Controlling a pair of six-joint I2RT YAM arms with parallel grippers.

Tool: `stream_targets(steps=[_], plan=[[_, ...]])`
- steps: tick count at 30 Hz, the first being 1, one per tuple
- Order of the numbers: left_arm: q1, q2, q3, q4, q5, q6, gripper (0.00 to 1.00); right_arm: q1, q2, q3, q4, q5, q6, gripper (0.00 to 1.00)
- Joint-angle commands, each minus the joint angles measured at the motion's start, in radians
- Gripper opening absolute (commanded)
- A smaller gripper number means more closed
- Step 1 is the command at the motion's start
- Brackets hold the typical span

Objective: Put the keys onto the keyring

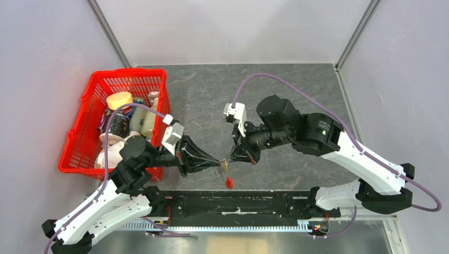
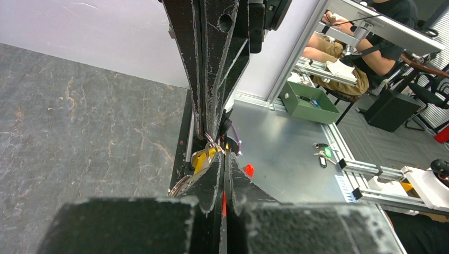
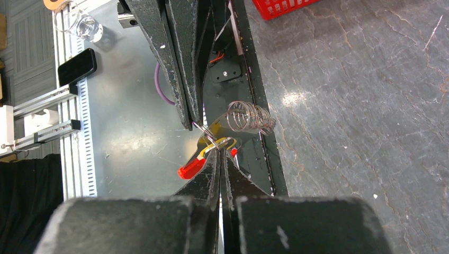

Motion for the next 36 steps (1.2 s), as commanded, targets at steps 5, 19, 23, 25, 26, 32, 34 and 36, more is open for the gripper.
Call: stream_targets(steps=[5, 19, 23, 25, 26, 32, 34, 36], plan=[[-0.003, -0.015, 0.017, 0.106, 0.021, -0.019, 0.02, -0.001, -0.034, -0.02, 0.005, 0.005, 0.004, 0.0], [-0.003, -0.014, 0.013, 0.108, 0.022, -0.023, 0.02, -0.001, -0.009, 0.005, 0.033, 0.038, 0.142, 0.0], [-0.003, -0.011, 0.017, 0.079, -0.013, -0.011, 0.02, -0.001, 0.005, 0.025, 0.029, 0.059, 0.188, 0.0], [-0.003, -0.012, 0.018, 0.063, -0.038, -0.001, 0.02, -0.001, 0.012, 0.037, 0.02, 0.079, 0.204, 0.0], [-0.003, -0.012, 0.019, 0.054, -0.049, 0.003, 0.02, -0.001, 0.013, 0.042, 0.018, 0.082, 0.206, 0.0], [-0.004, -0.003, 0.028, -0.009, -0.123, 0.031, 0.02, -0.001, -0.009, 0.031, 0.046, 0.09, 0.216, 0.0], [-0.004, 0.0, 0.032, -0.036, -0.136, 0.035, 0.02, -0.001, -0.019, 0.028, 0.048, 0.094, 0.216, 0.0], [-0.003, 0.002, 0.034, -0.04, -0.142, 0.037, 0.02, -0.001, -0.032, 0.022, 0.049, 0.102, 0.216, 0.0]])
